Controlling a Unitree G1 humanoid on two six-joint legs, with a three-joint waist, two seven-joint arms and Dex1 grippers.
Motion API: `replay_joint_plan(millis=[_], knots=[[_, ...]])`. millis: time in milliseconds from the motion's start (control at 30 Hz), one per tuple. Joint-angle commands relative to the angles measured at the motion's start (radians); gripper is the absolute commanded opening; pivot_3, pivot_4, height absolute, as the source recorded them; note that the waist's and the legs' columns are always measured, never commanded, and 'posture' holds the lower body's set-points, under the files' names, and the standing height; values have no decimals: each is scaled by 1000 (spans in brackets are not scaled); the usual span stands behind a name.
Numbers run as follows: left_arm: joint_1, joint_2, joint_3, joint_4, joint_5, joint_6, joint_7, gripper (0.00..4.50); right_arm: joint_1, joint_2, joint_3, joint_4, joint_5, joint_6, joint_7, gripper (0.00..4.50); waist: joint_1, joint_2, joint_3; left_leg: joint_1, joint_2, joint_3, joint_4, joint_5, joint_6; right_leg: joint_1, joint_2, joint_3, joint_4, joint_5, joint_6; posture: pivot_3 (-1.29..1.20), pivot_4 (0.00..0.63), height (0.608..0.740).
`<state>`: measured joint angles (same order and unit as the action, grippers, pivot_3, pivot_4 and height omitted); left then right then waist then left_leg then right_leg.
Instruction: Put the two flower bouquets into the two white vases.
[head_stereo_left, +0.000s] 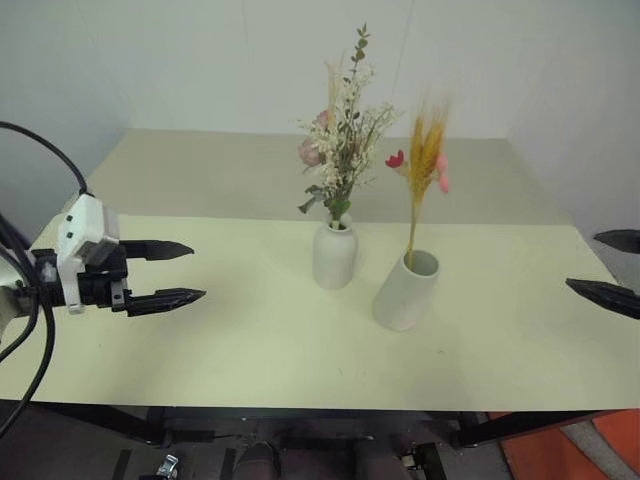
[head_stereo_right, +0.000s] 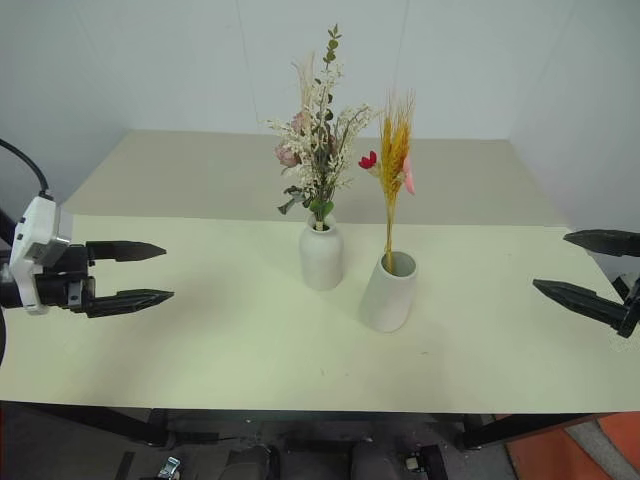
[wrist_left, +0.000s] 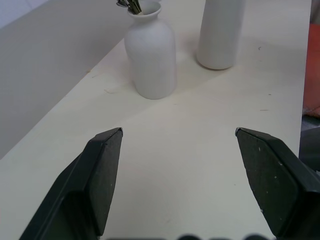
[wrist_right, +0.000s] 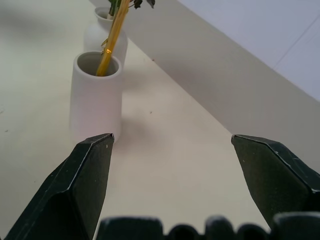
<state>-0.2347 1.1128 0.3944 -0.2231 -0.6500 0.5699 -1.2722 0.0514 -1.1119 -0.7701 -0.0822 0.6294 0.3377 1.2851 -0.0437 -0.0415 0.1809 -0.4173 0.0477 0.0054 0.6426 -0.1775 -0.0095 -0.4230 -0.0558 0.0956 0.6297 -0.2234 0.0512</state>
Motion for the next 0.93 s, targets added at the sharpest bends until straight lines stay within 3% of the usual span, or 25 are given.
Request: replay_joint_plan(millis=[33,933], knots=[[-18,29,17,0,4,-21,-15,3914,8,5,-68,-19,2,-2,3,4441,0,0,0,0,0,0,0,0,0,0,0,0,0,0,0,0,150,740],[57,97,86,-29,-8,42,-29,3914,-76,32,63,-14,-9,-32,19,4441,-2,0,0,1,0,1,0,0,0,0,0,0,0,0,0,0,150,740]])
